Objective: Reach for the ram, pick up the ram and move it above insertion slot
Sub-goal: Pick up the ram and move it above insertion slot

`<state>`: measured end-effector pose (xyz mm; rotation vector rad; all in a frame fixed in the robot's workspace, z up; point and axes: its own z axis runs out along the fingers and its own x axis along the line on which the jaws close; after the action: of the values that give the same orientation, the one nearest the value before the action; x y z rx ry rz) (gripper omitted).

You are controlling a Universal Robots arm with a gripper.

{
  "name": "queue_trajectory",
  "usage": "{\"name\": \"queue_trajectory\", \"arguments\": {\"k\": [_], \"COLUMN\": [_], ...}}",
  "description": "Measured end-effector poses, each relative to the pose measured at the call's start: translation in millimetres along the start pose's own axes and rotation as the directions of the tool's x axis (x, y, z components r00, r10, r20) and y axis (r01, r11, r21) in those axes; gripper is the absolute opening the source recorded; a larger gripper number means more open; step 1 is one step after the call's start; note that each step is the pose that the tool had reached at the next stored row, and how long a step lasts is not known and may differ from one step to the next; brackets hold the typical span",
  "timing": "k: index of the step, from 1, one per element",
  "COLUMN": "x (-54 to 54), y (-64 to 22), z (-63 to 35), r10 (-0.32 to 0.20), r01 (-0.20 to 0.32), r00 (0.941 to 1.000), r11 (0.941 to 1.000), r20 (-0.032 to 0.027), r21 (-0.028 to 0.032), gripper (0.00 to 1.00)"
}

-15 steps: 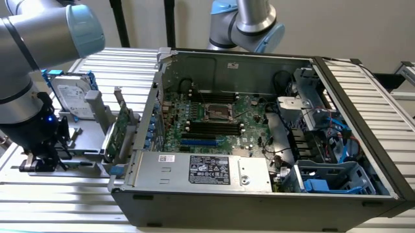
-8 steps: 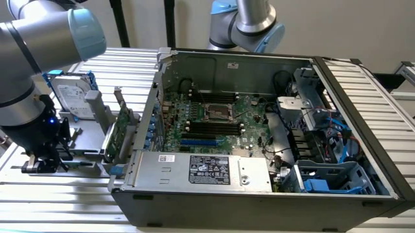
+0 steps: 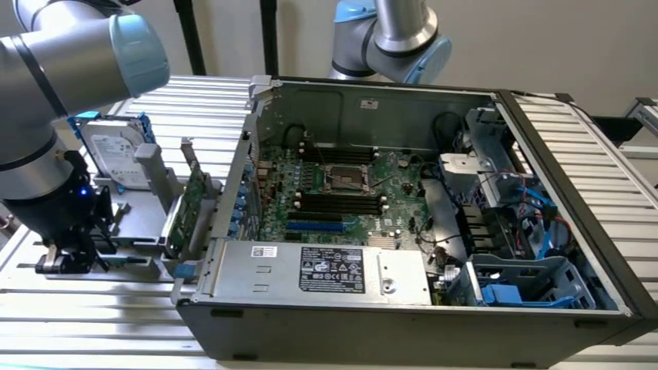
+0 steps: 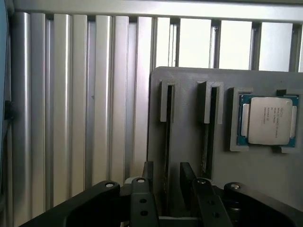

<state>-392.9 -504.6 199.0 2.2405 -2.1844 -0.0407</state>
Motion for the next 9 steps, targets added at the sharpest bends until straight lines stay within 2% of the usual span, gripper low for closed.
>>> {"name": "queue_trajectory", "arguments": {"k": [9], "x": [-1.8], "y": [0.0], "z": [0.5], "r10": [0.009], "r01": [-0.009], "r00": [1.0], "r11": [1.0], "r20": [0.0001], "r21": [-0.0016], "gripper": [0.36]}}
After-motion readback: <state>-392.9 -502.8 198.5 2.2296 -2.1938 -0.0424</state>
